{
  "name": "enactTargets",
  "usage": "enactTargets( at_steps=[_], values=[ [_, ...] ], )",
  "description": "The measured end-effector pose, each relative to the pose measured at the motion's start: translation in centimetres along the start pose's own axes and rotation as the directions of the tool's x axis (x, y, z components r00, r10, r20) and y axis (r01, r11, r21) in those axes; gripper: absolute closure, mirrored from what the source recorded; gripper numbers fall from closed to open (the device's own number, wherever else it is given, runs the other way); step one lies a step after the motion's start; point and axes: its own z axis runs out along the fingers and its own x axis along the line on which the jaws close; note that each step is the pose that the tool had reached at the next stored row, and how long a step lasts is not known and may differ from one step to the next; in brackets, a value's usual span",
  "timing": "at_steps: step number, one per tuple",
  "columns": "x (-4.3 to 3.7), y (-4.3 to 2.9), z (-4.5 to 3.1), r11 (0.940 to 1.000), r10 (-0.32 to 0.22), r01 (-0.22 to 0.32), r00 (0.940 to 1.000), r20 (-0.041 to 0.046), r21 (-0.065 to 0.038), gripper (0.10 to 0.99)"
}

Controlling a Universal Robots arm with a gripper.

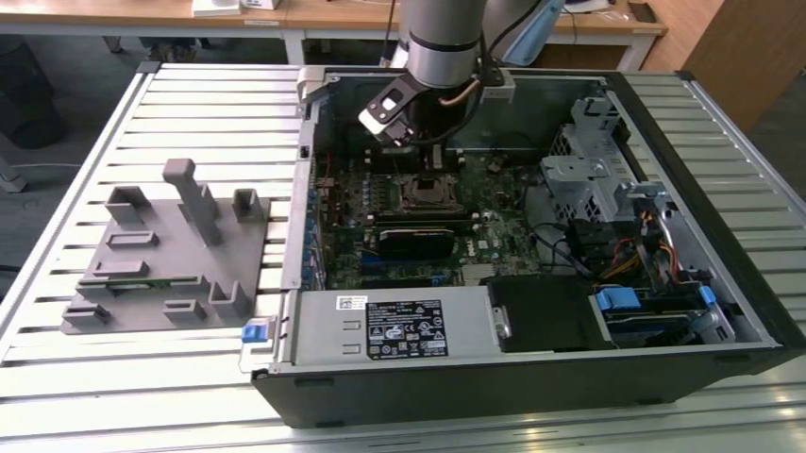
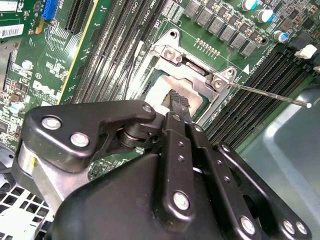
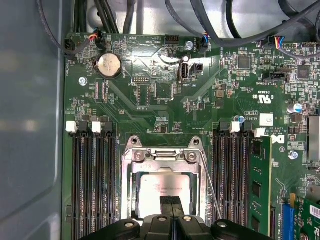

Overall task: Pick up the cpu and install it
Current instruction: 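Install the first cpu locking lever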

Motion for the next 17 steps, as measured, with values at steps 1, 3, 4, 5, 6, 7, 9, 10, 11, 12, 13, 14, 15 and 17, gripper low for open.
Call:
enactTargets(
  at_steps=[1,3,4,5,6,7,9,10,11,12,13,14,15,17],
  values=[
    [0.0,0.01,-0.02,1.0,0.0,0.0,1.0,0.0002,0.0,0.98],
    [-0.01,0.01,-0.16,1.0,0.0,0.0,1.0,0.0001,0.0,0.98],
    [-0.01,0.01,-0.28,1.0,0.0,0.0,1.0,0.0001,0.0,0.98],
    [-0.02,0.01,-0.4,1.0,0.0,0.0,1.0,0.0001,0.0,0.98],
    [-0.02,0.01,-0.56,1.0,0.0,0.0,1.0,0.0,0.0,0.98],
    [-0.03,0.01,-0.74,1.0,0.0,0.0,1.0,0.0,0.0,0.98],
    [-0.05,0.01,-1.15,1.0,0.0,0.0,1.0,0.0,0.0,0.98],
    [-0.06,0.01,-1.41,1.0,0.0,0.0,1.0,-0.0001,0.0,0.98],
    [-0.07,0.02,-1.7,1.0,0.0,0.0,1.0,0.0,0.0,0.98],
    [-0.08,0.02,-1.96,1.0,0.0,0.0,1.0,0.0001,0.0,0.98],
    [-0.09,0.02,-2.23,1.0,0.0,0.0,1.0,0.0,0.0,0.98],
    [-0.1,0.02,-2.49,1.0,0.0,0.0,1.0,0.0,0.0,0.98],
    [-0.11,0.02,-2.74,1.0,0.0,0.0,1.0,0.0,0.0,0.98],
    [-0.13,0.02,-3.28,1.0,0.0,0.0,1.0,0.0001,0.0,0.98]
  ],
)
